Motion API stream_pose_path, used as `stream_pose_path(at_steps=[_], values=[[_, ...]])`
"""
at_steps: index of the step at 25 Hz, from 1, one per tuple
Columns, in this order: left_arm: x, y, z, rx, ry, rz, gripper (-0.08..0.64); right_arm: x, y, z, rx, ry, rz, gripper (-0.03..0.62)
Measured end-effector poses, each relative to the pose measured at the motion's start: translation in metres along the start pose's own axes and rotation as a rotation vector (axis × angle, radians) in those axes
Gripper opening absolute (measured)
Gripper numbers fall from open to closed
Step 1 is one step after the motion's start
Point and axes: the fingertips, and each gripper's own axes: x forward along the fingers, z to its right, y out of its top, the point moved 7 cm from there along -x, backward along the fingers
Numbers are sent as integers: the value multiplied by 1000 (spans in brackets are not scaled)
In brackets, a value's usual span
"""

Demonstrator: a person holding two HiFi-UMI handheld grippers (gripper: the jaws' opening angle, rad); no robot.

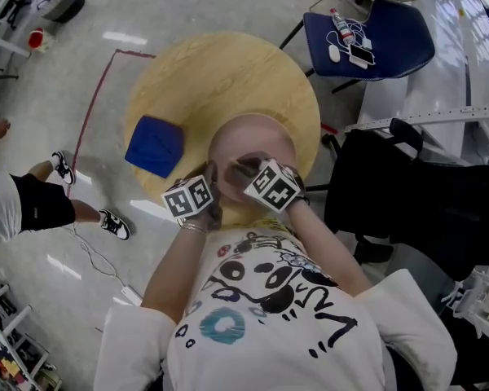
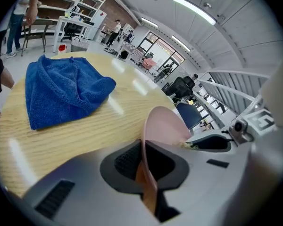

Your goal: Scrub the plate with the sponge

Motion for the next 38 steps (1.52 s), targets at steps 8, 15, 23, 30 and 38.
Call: stream_pose_path(at_steps=[8,15,23,30,38], values=[[-1,1,-1,21,10,-12,31,1,11,13,36,-75,50,64],[2,-1,-2,24,8,-15,31,-2,3,30,66,-131,73,64],[4,-1,-2,-18,-64,-24,32,-16,-6,47,100,-205,64,63],[-1,10,-1,74,-98,-51,34,-34,-12,60,103,-291,16,64],[-29,23,0,199,-75,-30,34,-65,-8,65,97,-316,70,63]])
